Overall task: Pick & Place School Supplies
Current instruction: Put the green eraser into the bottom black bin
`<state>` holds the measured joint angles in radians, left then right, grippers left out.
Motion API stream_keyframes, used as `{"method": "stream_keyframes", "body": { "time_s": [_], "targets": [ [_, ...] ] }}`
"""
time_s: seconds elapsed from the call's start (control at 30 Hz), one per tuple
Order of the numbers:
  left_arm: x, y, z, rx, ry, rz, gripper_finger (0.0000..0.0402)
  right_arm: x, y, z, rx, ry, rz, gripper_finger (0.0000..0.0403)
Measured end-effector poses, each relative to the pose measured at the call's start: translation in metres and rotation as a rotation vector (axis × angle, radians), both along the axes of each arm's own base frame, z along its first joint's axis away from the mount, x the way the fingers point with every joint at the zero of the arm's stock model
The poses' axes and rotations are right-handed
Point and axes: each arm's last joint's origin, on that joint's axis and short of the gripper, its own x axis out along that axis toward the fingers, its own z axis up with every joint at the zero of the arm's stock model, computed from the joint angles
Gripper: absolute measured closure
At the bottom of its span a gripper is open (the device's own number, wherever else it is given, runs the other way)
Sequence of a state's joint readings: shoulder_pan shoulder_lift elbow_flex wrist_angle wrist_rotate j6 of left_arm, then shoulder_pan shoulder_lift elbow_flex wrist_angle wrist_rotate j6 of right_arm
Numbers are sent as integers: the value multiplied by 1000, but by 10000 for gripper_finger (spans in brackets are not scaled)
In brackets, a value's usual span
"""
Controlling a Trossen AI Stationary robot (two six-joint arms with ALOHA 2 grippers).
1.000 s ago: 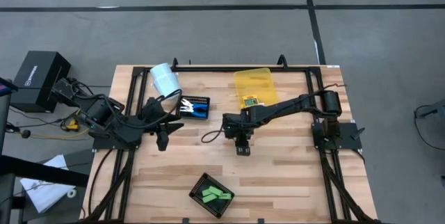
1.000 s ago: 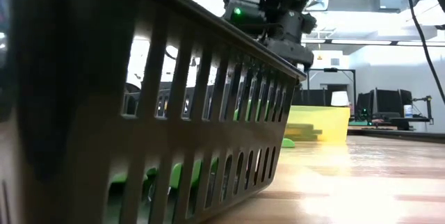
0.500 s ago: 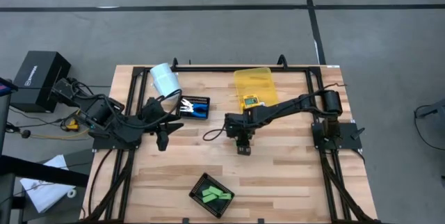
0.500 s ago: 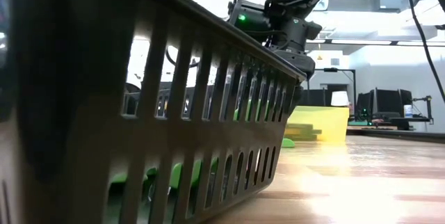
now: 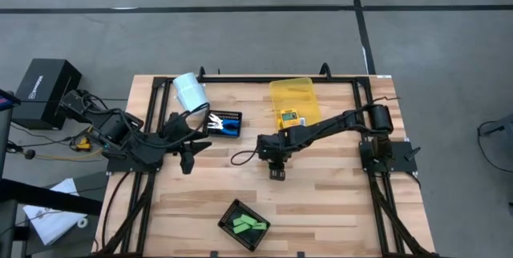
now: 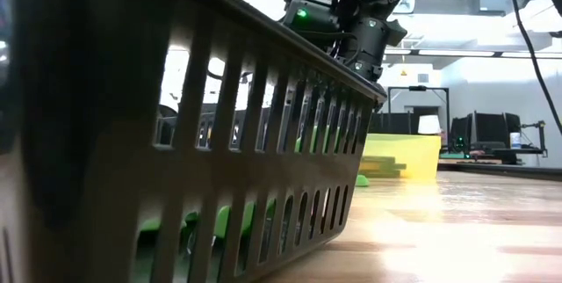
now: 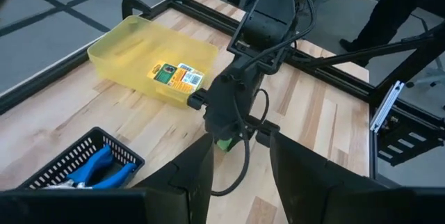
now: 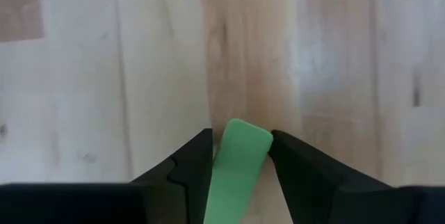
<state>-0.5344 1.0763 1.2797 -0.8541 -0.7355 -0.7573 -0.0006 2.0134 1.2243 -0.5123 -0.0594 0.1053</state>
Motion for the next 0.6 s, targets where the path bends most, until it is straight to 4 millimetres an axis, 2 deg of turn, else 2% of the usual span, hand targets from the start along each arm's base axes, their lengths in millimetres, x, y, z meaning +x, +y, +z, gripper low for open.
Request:
{"method": "stream_keyframes", "body": {
  "time_s": [0.4, 0.47, 0.57, 0.6],
  "targets": [
    [0, 0, 0, -6, 0, 3, 266, 1, -4, -1, -41, -8, -85, 269],
    [0, 0, 0, -8, 0, 2, 266, 0, -4, -1, -35, -1, -86, 294],
    [0, 0, 0, -8, 0, 2, 266, 0, -3, 0, -28, 1, -74, 365],
    [0, 0, 0, -8, 1, 2, 266, 0, -3, 1, -26, 0, -68, 371]
  ]
}}
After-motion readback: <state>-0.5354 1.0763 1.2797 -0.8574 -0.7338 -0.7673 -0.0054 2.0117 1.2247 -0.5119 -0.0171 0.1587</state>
